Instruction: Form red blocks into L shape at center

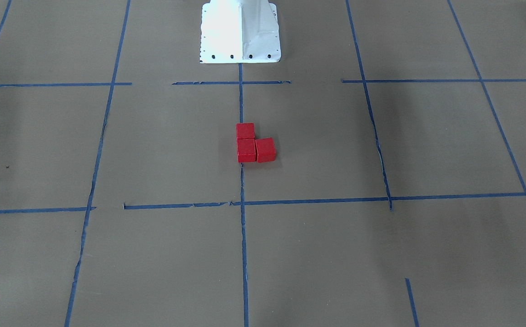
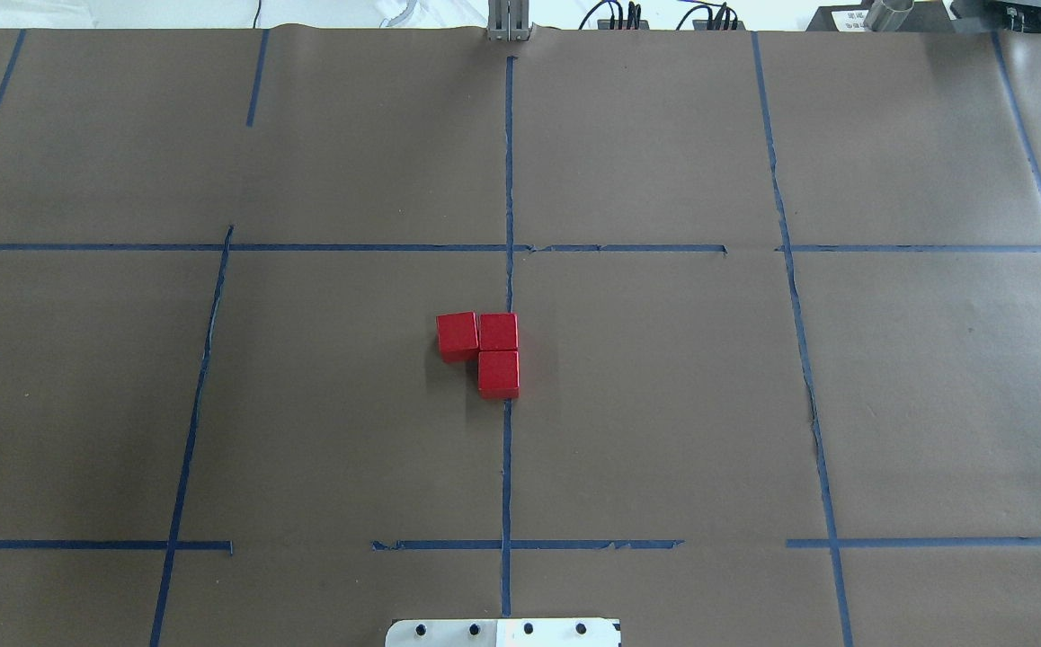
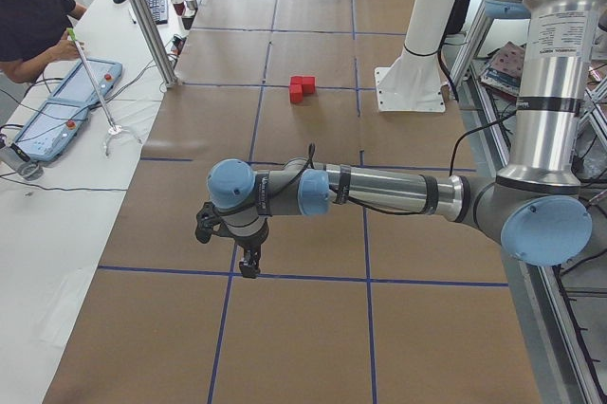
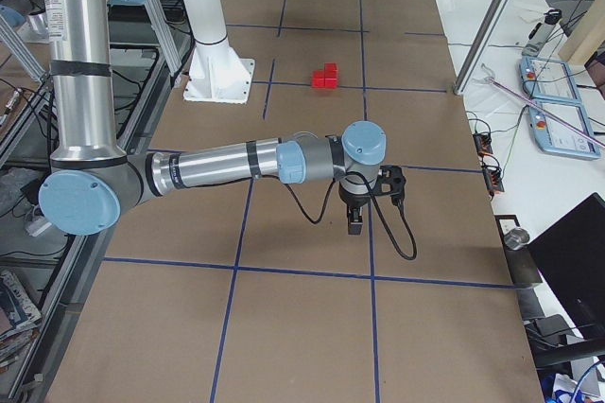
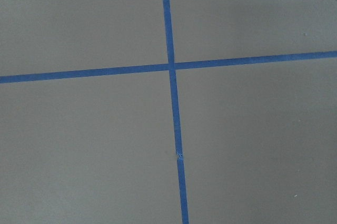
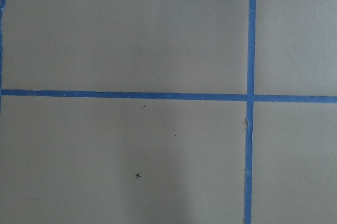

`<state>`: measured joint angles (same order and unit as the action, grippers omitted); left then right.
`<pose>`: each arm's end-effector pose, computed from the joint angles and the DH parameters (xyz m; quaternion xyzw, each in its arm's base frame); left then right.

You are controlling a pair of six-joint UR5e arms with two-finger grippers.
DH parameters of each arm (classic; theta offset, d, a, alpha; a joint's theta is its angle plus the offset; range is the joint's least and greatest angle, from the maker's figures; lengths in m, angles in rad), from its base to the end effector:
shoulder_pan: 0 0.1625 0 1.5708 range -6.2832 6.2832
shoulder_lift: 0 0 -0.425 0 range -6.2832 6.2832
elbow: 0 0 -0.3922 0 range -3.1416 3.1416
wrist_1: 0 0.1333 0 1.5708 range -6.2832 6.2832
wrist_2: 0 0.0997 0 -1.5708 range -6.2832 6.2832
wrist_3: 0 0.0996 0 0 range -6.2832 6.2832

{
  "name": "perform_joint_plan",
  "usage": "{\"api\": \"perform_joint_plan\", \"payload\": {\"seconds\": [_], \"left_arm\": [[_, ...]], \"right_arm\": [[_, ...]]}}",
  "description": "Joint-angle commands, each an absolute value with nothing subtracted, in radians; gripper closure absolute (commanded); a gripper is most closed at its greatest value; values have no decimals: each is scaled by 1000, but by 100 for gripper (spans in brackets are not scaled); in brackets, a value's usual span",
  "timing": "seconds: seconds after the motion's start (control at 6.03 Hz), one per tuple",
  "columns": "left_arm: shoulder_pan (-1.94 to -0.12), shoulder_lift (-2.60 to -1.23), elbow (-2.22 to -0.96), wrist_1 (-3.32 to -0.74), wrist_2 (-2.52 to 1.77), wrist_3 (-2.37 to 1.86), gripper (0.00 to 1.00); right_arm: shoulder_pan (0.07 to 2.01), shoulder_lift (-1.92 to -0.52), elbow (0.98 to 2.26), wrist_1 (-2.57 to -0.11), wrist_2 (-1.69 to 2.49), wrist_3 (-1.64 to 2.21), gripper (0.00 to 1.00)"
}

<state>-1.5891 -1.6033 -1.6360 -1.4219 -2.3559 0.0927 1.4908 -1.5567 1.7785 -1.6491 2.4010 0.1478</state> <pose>-0.0720 -0.4989 0.6245 -0.0024 0.3831 0.0246 0.9234 0.0199 -0.5001 0.5534 0.0195 -0.4071 0.0020 0.9132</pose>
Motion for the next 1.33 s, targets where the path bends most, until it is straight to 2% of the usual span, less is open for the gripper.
{"api": "perform_joint_plan", "payload": {"seconds": [0.0, 0.33, 1.16], "left_arm": [[-1588, -1574, -1637, -1433, -2338, 52, 0], [-1588, -1531, -1649, -1436, -2338, 52, 0], [-1586, -1546, -1702, -1437, -2378, 60, 0]], "right_arm": [[1479, -1559, 1834, -1729, 2399, 146, 0], [1448, -1562, 1833, -1730, 2399, 146, 0], [1414, -1582, 1845, -1729, 2392, 144, 0]]}}
